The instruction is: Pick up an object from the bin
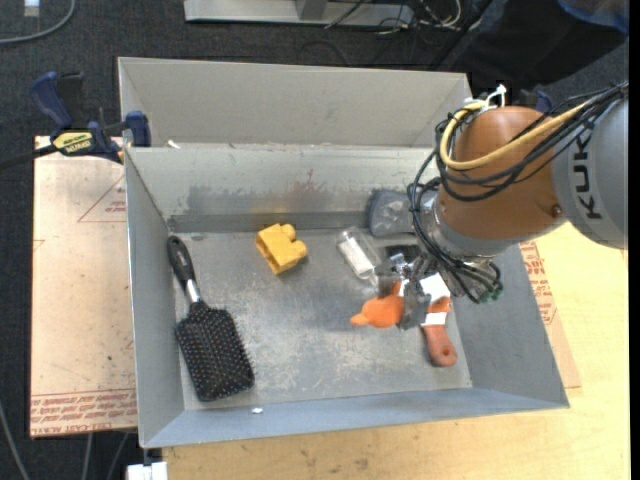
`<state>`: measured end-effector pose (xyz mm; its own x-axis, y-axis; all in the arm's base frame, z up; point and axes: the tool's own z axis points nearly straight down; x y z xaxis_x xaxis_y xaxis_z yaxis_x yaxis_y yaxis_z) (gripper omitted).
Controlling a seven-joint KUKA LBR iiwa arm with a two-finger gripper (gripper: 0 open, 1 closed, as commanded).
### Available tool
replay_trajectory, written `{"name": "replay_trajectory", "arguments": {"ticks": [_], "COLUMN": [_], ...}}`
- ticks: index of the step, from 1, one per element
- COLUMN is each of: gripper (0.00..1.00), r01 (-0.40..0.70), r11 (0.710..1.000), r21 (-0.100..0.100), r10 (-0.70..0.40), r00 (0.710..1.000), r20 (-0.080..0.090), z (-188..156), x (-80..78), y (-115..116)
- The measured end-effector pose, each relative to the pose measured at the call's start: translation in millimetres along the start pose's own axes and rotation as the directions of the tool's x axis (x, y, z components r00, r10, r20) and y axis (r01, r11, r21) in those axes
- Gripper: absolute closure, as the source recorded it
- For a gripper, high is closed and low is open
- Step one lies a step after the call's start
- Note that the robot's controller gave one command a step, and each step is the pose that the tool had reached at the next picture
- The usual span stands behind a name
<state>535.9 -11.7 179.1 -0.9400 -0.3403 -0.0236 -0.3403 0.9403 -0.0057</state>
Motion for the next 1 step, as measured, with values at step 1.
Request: {"name": "replay_trajectory", "arguments": {"ticks": [1], "gripper": [1.0], "r01": [0.0], "r11": [1.0], "r21": [0.0], "r10": [0.0], "r00": [1.0], "r20": [0.0], "z": [0.0], "x": [0.0], "y": [0.0]}}
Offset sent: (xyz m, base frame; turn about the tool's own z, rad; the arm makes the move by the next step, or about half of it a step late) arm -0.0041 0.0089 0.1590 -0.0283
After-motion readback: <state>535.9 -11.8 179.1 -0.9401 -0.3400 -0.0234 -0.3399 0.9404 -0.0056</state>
